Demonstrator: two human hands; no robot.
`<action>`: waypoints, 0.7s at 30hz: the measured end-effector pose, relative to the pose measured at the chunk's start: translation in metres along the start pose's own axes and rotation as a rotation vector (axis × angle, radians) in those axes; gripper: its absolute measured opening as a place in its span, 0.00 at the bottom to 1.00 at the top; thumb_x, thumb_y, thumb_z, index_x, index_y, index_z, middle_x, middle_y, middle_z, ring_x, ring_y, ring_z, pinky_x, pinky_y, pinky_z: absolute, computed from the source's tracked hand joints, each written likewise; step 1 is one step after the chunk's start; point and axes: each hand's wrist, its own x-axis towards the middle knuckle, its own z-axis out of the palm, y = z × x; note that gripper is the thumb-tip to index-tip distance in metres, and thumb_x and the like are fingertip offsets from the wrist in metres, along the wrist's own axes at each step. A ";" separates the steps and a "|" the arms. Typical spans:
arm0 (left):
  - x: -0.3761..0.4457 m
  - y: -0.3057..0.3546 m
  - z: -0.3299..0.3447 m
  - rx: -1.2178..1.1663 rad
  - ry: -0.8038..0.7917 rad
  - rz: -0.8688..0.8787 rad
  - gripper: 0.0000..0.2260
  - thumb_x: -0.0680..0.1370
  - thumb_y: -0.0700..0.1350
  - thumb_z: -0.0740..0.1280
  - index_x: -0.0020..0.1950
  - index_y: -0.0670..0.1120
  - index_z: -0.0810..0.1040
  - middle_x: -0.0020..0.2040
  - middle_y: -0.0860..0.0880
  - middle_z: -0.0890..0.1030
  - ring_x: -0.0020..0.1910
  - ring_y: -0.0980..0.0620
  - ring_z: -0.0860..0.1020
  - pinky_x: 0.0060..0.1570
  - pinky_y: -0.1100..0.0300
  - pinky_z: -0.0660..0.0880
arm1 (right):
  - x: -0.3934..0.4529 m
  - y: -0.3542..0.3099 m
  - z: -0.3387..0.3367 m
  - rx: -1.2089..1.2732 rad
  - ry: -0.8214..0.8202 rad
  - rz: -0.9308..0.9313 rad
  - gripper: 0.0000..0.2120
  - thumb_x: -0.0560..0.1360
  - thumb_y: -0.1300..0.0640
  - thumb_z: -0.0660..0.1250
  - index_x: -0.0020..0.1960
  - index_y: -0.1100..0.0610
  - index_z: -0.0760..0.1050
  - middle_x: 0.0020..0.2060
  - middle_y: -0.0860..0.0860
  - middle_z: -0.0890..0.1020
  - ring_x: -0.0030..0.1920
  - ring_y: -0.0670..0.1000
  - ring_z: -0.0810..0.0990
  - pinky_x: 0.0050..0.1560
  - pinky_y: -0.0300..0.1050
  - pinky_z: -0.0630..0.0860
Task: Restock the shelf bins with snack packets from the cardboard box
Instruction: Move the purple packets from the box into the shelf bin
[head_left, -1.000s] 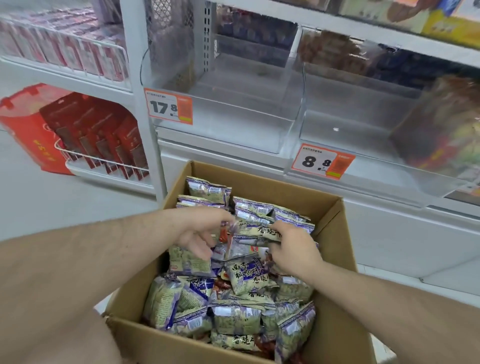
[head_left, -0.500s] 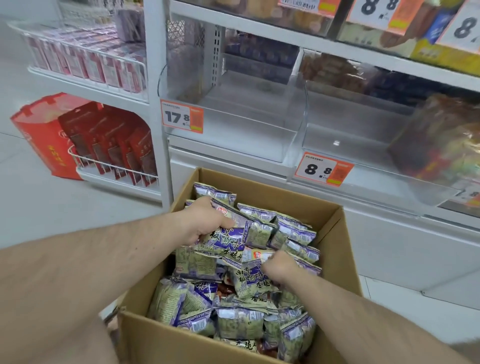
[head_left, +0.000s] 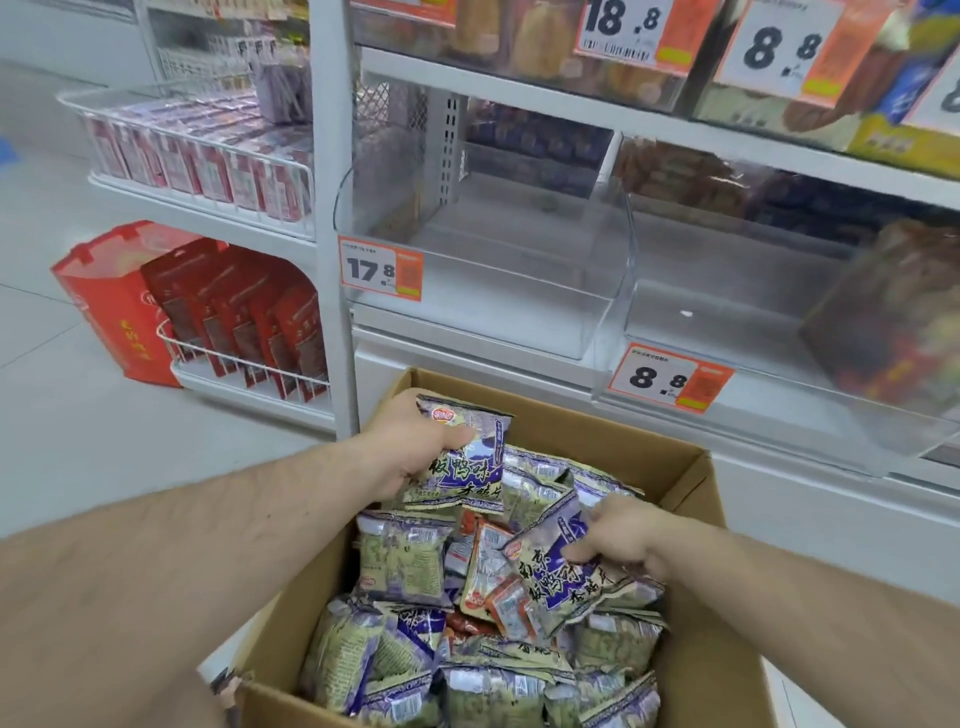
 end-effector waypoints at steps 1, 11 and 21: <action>0.000 0.003 0.001 -0.029 0.012 0.003 0.13 0.73 0.41 0.76 0.54 0.46 0.77 0.43 0.47 0.83 0.35 0.48 0.78 0.27 0.61 0.71 | -0.013 0.000 -0.015 0.027 -0.006 -0.030 0.11 0.73 0.60 0.75 0.47 0.64 0.75 0.27 0.52 0.72 0.23 0.48 0.68 0.23 0.39 0.60; -0.029 0.035 0.036 -0.251 -0.135 0.002 0.08 0.75 0.40 0.68 0.53 0.39 0.77 0.45 0.37 0.83 0.42 0.38 0.81 0.44 0.45 0.76 | -0.082 -0.035 -0.036 0.684 -0.142 -0.381 0.02 0.75 0.60 0.70 0.45 0.55 0.77 0.27 0.48 0.77 0.22 0.44 0.58 0.23 0.34 0.55; -0.058 0.062 0.043 -0.396 -0.346 0.115 0.39 0.59 0.33 0.81 0.66 0.49 0.70 0.42 0.42 0.86 0.36 0.43 0.84 0.35 0.50 0.82 | -0.093 -0.047 -0.042 0.668 -0.016 -0.478 0.06 0.77 0.65 0.68 0.54 0.61 0.77 0.35 0.52 0.84 0.22 0.43 0.70 0.21 0.33 0.62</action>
